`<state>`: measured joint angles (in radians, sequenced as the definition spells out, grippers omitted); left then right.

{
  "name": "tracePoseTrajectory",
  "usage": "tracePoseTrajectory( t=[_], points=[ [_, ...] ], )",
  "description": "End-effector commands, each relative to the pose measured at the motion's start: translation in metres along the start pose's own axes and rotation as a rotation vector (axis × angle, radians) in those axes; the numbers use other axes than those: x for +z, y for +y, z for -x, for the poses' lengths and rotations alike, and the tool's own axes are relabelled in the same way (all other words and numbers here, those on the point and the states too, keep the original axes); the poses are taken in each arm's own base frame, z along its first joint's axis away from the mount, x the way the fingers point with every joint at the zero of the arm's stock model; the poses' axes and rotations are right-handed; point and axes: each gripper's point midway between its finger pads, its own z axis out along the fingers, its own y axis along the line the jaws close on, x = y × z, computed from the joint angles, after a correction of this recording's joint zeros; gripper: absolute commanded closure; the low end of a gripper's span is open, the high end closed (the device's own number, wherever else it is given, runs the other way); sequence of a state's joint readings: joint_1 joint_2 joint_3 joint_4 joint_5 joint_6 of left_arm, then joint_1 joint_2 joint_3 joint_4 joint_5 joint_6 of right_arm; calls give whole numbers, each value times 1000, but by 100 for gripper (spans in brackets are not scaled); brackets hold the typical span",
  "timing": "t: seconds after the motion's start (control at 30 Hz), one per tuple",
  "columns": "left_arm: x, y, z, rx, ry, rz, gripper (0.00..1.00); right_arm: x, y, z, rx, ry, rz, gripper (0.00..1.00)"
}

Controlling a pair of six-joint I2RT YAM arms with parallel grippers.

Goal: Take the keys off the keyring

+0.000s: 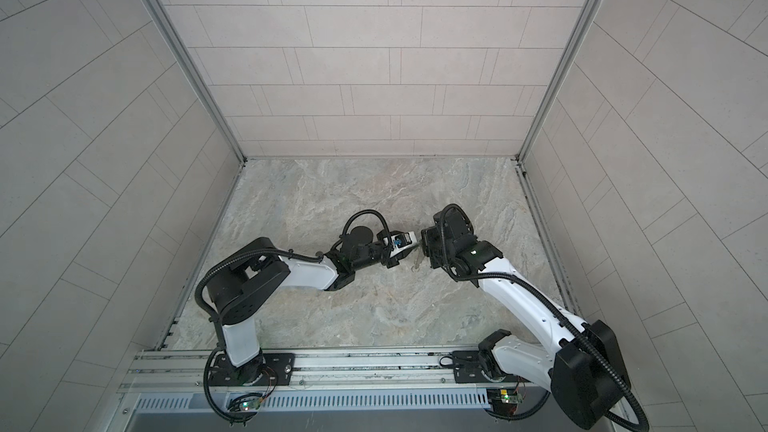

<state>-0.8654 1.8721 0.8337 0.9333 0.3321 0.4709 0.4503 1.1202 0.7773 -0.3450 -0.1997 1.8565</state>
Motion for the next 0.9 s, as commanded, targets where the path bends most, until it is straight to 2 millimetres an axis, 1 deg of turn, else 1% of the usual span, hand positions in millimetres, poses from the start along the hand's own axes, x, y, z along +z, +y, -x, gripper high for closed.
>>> tracePoseTrajectory(
  t=[0.0,0.1,0.33,0.57,0.73,0.8,0.83,0.87],
  points=[
    [3,9,17,45,-58,14,67,-2,3,-1,52,8,0,100],
    [6,7,14,54,-50,4,73,-2,5,-2,49,12,2,100],
    [8,5,23,52,-85,-16,75,0,5,-5,46,29,0,100],
    [11,1,21,45,-89,-37,83,0,7,-7,42,36,5,100],
    [11,1,22,49,-95,-33,99,2,6,-9,37,52,0,100],
    [10,3,24,52,-97,-28,100,1,6,-8,33,48,0,100],
    [10,3,25,52,-97,-27,100,1,6,-8,27,44,6,96],
    [9,4,25,49,-92,-25,100,0,7,-6,17,37,15,88]
  ],
)
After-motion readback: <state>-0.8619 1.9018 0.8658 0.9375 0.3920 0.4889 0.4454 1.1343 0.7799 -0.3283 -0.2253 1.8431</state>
